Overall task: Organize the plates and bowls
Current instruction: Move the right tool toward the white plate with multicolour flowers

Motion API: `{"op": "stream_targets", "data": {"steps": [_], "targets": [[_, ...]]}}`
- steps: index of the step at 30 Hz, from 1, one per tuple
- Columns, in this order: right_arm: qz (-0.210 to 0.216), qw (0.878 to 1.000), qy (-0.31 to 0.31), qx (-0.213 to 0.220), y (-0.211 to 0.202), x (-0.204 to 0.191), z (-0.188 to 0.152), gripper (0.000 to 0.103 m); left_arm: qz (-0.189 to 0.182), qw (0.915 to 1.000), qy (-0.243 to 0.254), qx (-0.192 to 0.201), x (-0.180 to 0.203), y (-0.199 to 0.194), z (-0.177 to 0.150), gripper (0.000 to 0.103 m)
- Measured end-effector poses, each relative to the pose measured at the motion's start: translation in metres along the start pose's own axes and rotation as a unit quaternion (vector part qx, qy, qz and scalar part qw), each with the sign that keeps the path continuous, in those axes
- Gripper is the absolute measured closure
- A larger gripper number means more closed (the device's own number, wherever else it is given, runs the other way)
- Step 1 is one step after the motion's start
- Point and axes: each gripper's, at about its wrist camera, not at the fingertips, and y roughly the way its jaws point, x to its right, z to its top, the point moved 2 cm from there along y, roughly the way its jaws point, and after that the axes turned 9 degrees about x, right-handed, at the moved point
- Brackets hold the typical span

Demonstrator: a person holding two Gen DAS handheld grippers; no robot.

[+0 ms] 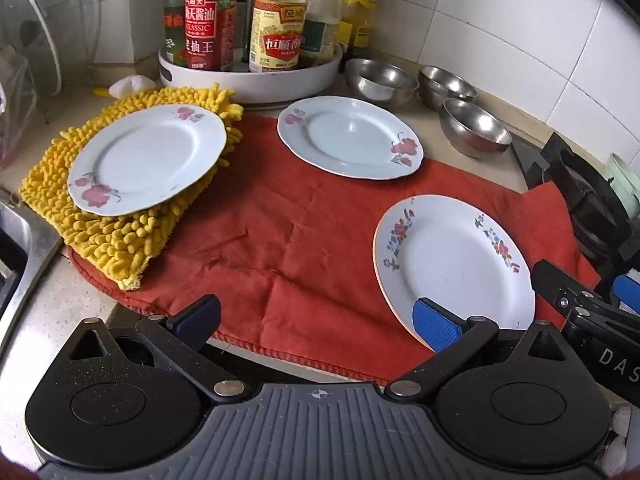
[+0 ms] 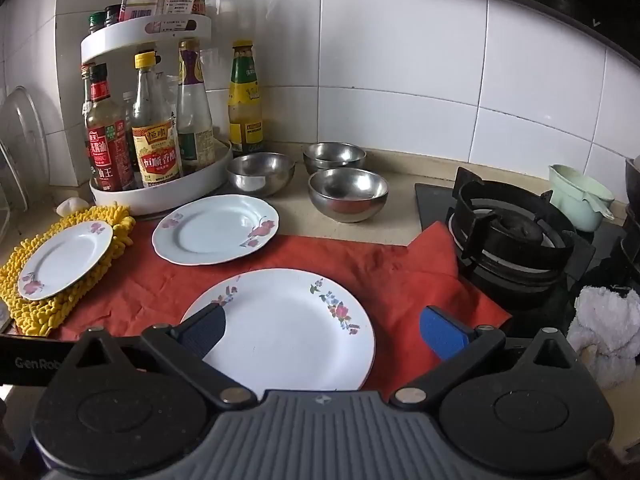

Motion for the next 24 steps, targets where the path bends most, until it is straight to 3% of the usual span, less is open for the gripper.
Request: {"op": "stream_targets", "data": {"steps": [24], "targets": [[-0.008, 1.000, 0.003, 0.008, -0.012, -0.003, -0.002, 0.003, -0.001, 0.9999, 0.008, 0.006, 0.003, -0.009, 0.003, 0.000]]}}
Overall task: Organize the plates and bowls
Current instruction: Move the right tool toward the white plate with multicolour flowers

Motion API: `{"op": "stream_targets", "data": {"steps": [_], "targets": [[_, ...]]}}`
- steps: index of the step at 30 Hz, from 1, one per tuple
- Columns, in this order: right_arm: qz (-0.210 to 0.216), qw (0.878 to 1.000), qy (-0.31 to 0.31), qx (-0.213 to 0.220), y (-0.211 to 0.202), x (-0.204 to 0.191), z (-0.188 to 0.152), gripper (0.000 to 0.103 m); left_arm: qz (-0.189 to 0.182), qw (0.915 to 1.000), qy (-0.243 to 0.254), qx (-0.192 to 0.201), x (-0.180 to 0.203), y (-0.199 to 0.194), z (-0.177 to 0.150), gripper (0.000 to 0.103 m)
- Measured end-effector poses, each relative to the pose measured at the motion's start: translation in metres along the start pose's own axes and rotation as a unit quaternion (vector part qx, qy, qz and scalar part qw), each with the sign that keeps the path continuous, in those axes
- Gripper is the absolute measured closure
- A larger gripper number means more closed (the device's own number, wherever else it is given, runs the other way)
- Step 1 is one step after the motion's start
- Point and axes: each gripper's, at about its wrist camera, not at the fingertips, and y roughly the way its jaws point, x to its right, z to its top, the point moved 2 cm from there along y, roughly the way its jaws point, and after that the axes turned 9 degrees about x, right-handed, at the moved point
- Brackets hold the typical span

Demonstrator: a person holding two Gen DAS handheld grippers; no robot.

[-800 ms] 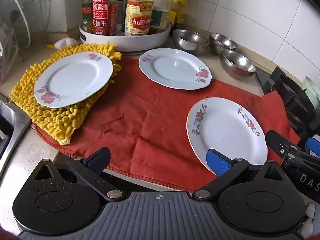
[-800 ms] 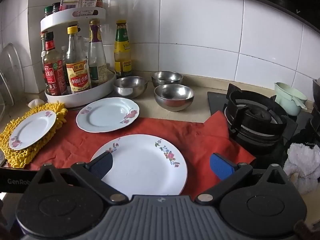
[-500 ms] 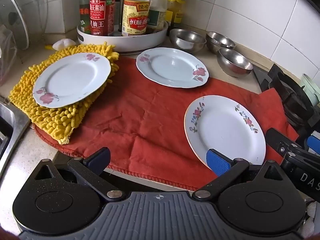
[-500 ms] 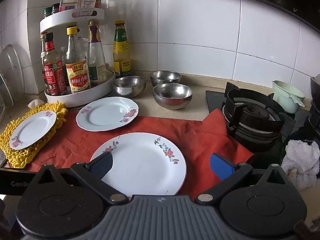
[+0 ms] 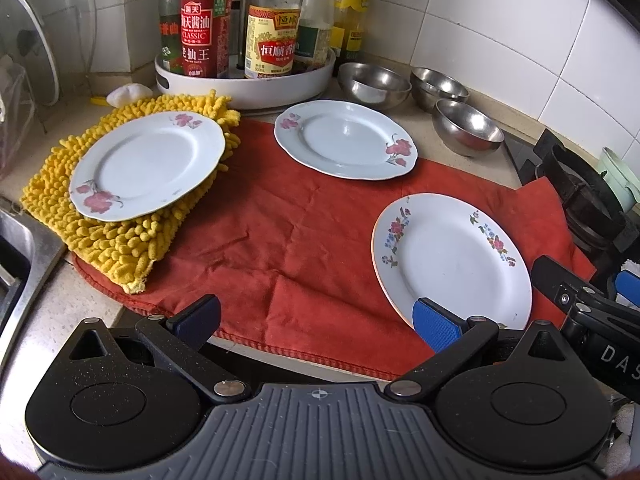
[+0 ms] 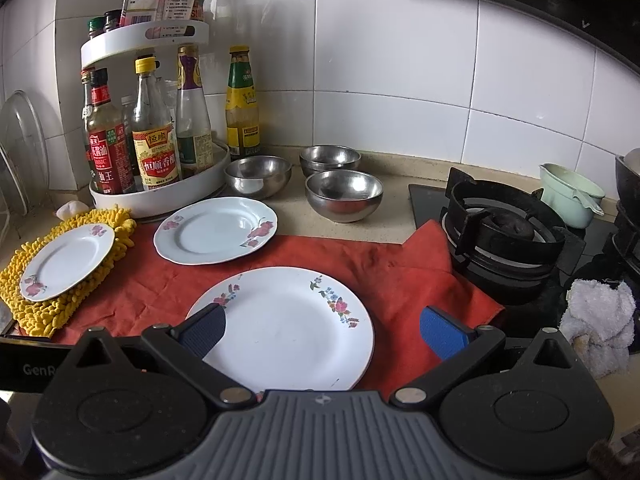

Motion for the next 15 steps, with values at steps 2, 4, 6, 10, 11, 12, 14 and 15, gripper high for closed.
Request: {"op": "stream_targets", "data": {"steps": [2, 4, 6, 10, 11, 12, 14, 15], "targets": [[-0.001, 1.000, 0.000, 0.000, -0.0005, -0.0004, -0.0001, 0.003, -0.003, 1.0000, -0.001, 0.005, -0.0004, 0.0005, 0.0007, 0.000], [-0.001, 1.000, 0.000, 0.001, -0.0010, -0.0004, -0.0002, 0.003, -0.005, 1.0000, 0.000, 0.006, -0.0007, 0.0010, 0.0014, 0.000], [-0.003, 1.000, 0.000, 0.000, -0.0012, -0.0019, 0.0009, 0.003, -0.007, 1.0000, 0.000, 0.007, -0.0011, 0.0016, 0.0019, 0.000], [-0.007, 1.000, 0.001, 0.000, -0.0013, -0.0030, 0.0019, 0.003, -0.018, 0.9996, -0.007, 0.020, -0.0015, 0.0014, 0.0015, 0.000], [-0.007, 1.000, 0.001, 0.000, -0.0011, -0.0034, 0.0022, 0.003, -0.020, 0.9996, -0.007, 0.021, -0.0017, 0.0017, 0.0017, 0.000], [-0.007, 1.000, 0.001, 0.000, -0.0012, -0.0031, 0.0020, 0.003, -0.020, 0.9996, -0.007, 0.019, -0.0020, 0.0023, 0.0018, 0.000], [-0.009, 1.000, 0.002, -0.001, -0.0004, -0.0039, 0.0024, 0.003, -0.021, 0.9996, -0.005, 0.017, -0.0028, 0.0033, 0.0015, 0.000], [-0.010, 1.000, 0.002, -0.001, 0.0001, -0.0043, 0.0026, 0.003, -0.022, 0.9996, -0.005, 0.017, -0.0030, 0.0035, 0.0017, 0.000]]}}
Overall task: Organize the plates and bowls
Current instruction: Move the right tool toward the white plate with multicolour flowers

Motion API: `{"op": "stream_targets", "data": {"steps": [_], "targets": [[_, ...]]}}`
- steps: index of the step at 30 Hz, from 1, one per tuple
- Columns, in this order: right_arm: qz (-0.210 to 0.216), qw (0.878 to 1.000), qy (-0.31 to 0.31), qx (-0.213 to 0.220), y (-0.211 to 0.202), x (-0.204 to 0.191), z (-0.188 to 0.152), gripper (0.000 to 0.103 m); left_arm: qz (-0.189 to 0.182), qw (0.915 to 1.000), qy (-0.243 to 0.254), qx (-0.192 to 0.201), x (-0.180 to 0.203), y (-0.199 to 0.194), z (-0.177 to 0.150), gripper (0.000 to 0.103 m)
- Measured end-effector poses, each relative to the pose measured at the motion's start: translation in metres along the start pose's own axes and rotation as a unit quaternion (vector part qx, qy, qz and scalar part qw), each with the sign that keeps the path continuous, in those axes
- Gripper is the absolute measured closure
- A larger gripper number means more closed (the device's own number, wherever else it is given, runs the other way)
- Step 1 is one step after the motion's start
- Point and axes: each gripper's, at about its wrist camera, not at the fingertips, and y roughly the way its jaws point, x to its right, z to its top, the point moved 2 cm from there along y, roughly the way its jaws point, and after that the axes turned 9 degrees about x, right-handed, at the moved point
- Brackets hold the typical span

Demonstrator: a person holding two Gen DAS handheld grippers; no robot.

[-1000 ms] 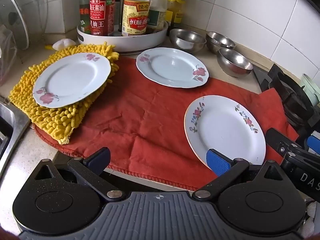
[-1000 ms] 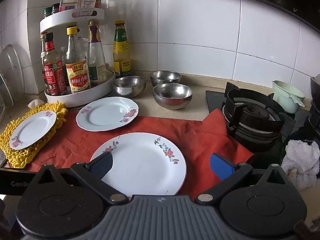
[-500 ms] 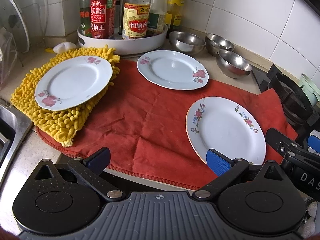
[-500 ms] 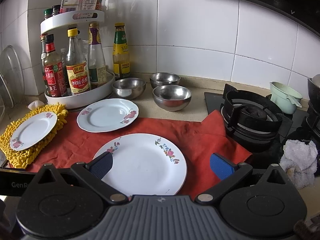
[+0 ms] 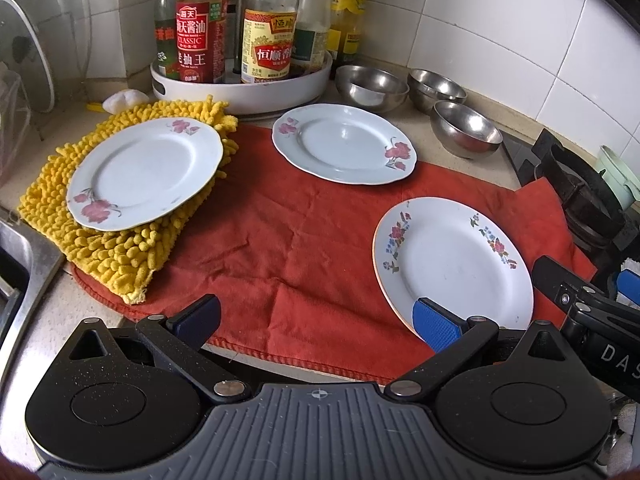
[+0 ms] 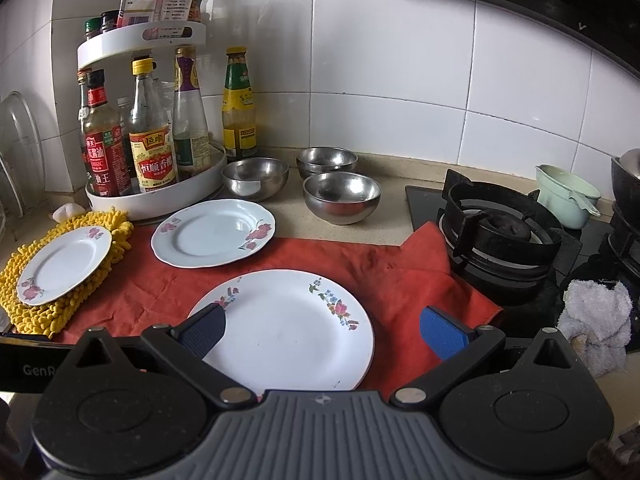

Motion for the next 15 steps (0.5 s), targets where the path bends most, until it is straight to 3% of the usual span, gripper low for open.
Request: {"op": "stream_targets", "data": {"steps": [15], "targets": [[-0.010, 1.000, 0.008, -0.009, 0.0060, -0.0002, -0.0018, 0.003, -0.001, 0.9999, 0.015, -0.008, 0.0000, 0.0080, 0.0002, 0.000]]}}
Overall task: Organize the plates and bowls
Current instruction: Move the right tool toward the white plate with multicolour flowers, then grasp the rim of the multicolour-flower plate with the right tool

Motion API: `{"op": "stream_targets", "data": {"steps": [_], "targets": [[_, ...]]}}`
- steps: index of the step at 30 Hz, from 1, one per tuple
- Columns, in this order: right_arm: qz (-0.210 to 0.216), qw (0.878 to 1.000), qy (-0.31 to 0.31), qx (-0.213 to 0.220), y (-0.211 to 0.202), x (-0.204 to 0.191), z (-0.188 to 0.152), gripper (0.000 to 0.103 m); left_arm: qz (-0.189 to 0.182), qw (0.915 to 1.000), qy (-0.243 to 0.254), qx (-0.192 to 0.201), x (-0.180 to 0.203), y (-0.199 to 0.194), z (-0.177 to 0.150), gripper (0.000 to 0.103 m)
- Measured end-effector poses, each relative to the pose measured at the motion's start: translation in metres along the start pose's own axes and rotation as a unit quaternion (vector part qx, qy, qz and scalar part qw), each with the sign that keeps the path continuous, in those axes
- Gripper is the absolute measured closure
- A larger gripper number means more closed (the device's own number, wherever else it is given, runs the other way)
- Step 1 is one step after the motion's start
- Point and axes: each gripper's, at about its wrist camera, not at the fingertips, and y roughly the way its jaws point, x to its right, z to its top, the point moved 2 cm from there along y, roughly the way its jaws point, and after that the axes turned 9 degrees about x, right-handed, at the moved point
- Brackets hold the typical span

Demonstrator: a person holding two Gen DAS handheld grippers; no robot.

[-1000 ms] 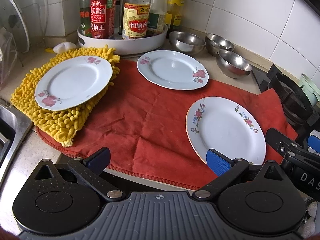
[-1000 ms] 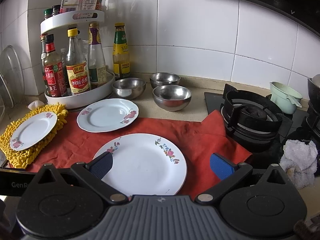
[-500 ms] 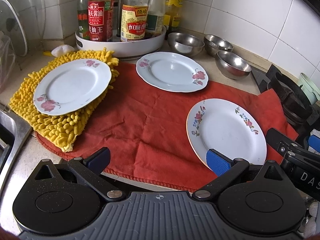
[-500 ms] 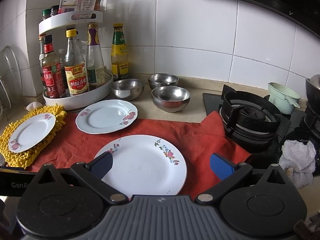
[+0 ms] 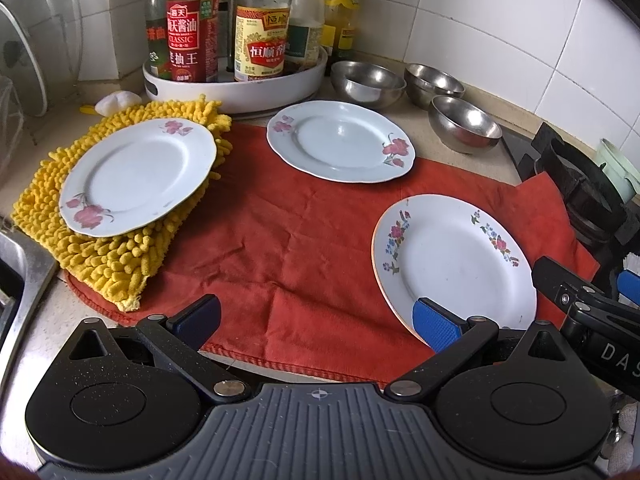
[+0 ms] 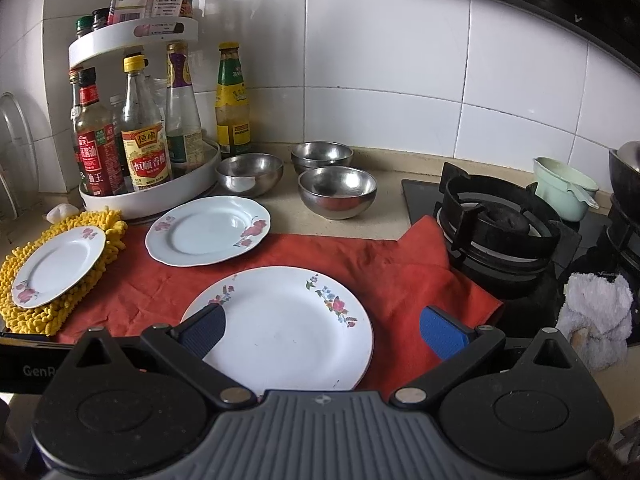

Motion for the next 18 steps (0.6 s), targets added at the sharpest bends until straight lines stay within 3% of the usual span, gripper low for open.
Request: {"op": "stream_targets", "data": {"steps": [12, 18], "targets": [[-0.013, 1.000, -0.001, -0.027, 0.029, 0.025, -0.001, 0.003, -0.004, 0.9997, 0.020, -0.013, 0.023, 0.027, 0.004, 0.000], [0.001, 0.999, 0.005, -0.048, 0.057, 0.046, -0.002, 0.003, 0.007, 0.9982, 0.058, -0.014, 0.040, 0.047, 0.009, 0.000]]}}
